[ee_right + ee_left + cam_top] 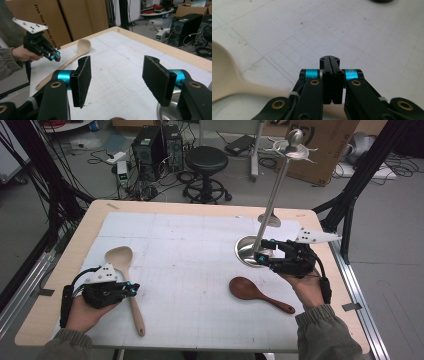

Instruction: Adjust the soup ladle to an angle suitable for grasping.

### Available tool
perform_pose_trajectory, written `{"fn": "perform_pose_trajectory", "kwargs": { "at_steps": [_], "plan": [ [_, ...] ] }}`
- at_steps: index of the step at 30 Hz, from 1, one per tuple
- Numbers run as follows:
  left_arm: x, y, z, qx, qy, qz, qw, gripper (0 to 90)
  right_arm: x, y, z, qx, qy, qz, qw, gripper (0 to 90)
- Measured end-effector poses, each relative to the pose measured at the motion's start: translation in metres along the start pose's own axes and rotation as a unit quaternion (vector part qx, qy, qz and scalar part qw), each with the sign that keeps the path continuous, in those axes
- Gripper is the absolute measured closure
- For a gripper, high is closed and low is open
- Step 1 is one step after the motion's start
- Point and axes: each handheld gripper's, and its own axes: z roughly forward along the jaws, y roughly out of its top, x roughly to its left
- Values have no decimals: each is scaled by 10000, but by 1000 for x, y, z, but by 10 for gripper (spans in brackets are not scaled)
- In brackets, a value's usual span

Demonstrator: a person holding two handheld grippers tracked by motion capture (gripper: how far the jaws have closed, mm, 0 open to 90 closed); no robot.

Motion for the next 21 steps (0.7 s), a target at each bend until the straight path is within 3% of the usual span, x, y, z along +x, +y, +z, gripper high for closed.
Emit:
{"fn": "perform_pose_trajectory", "kwargs": {
  "at_steps": [11,21],
  "plan": [
    [6,-18,-5,315,77,-81,9994,897,8,-23,8,149,-5,-31,9999,367],
    [8,-29,-4,501,19,-141,9986,897,11,-39,15,215,-25,27,9998,348]
  ]
}}
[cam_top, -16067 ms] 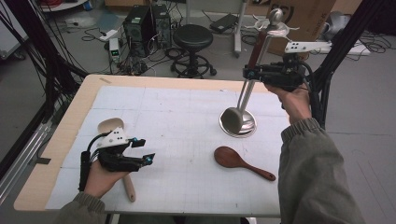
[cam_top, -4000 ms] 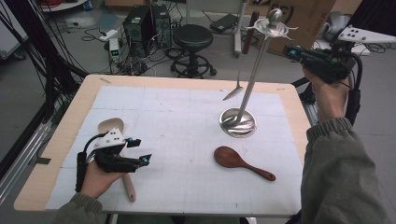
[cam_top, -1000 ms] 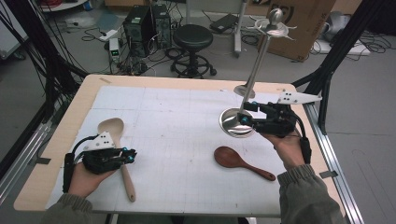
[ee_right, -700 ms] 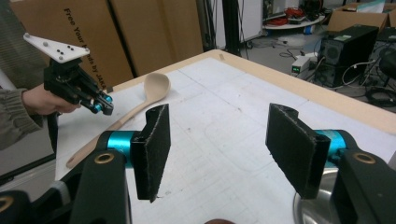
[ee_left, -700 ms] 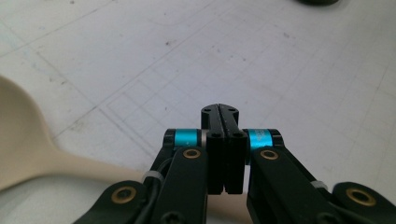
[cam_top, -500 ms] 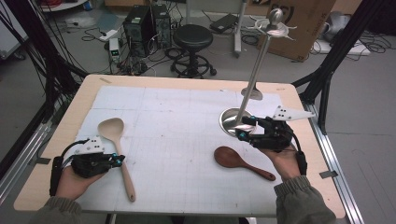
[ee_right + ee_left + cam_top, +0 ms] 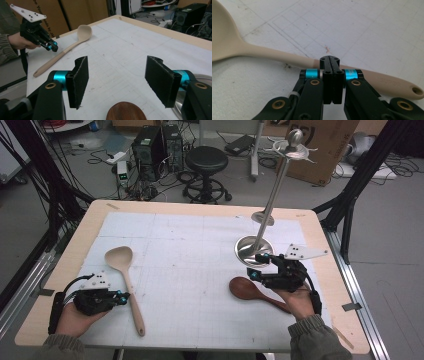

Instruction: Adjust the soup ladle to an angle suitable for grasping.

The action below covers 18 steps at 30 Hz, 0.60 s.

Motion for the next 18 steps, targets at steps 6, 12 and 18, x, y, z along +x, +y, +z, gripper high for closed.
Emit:
{"fn": "perform_pose_trajectory", "kwargs": {
  "at_steps": [6,12,18],
  "plan": [
    [0,-4,6,177,-97,-19,9998,897,1,-13,5,34,-49,58,10000,337],
    [0,-5,9,256,-144,-12,9996,897,2,-22,10,221,-79,81,9997,334],
    [0,-5,10,213,-174,-35,9996,897,6,-23,15,376,-81,-52,9992,329]
  ]
}}
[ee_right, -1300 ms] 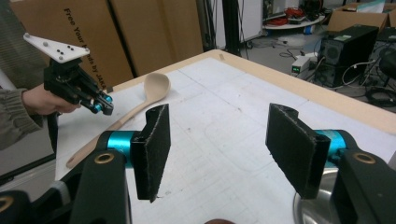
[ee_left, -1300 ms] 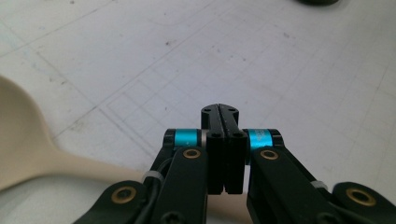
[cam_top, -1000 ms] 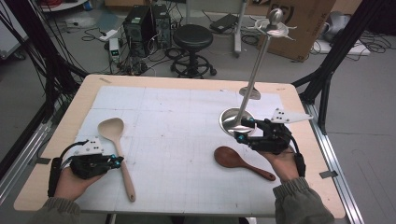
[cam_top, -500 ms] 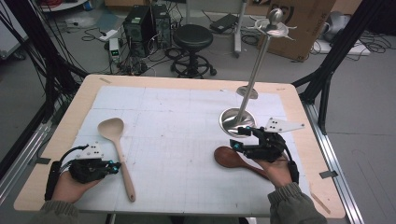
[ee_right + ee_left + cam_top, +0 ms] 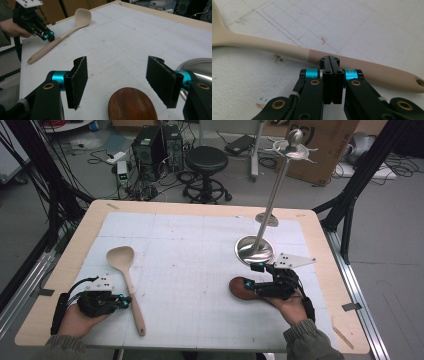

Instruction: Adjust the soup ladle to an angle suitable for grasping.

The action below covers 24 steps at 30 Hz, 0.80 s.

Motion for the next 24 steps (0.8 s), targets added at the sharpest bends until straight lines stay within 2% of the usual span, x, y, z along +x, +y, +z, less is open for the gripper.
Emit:
{"fn": "perform_pose_trajectory", "kwargs": {
  "at_steps": [7,14,24],
  "plan": [
    [-4,1,0,-5,-3,55,10000,896,2,-1,1,56,3,11,10000,324],
    [-9,-1,-1,54,-92,118,9999,896,3,-1,2,92,13,-36,10000,323],
    [-13,1,0,-23,-167,138,9998,896,4,-2,7,203,67,-37,9998,320]
  ]
}}
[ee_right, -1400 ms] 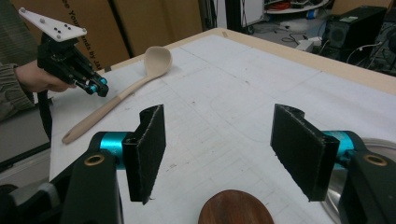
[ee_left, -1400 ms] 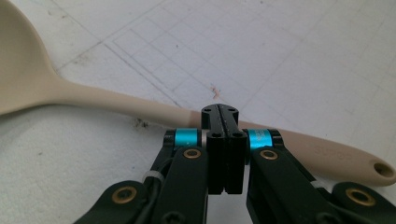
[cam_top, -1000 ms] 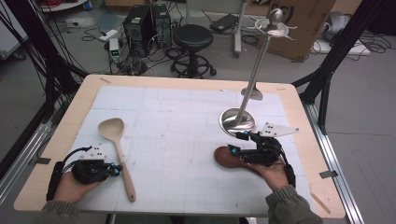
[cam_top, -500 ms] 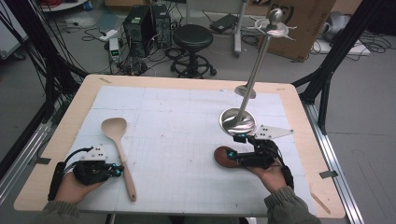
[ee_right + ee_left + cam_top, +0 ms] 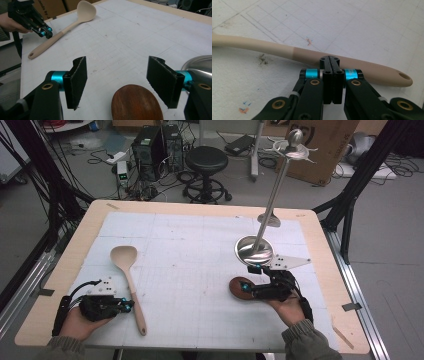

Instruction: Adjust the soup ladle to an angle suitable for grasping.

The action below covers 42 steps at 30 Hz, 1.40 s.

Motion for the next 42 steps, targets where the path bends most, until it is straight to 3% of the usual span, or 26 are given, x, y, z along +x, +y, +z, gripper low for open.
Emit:
{"fn": "perform_pose_trajectory", "kwargs": {
  "at_steps": [15,22,42],
  "plan": [
    [-2,0,0,-18,-68,46,10000,897,1,-1,4,58,16,-42,10000,319],
    [-3,-1,-1,103,-92,116,9998,896,1,-1,4,87,14,-32,10000,317],
    [-17,-1,-2,135,-378,337,9986,888,2,-1,6,142,22,-70,9999,314]
  ]
}}
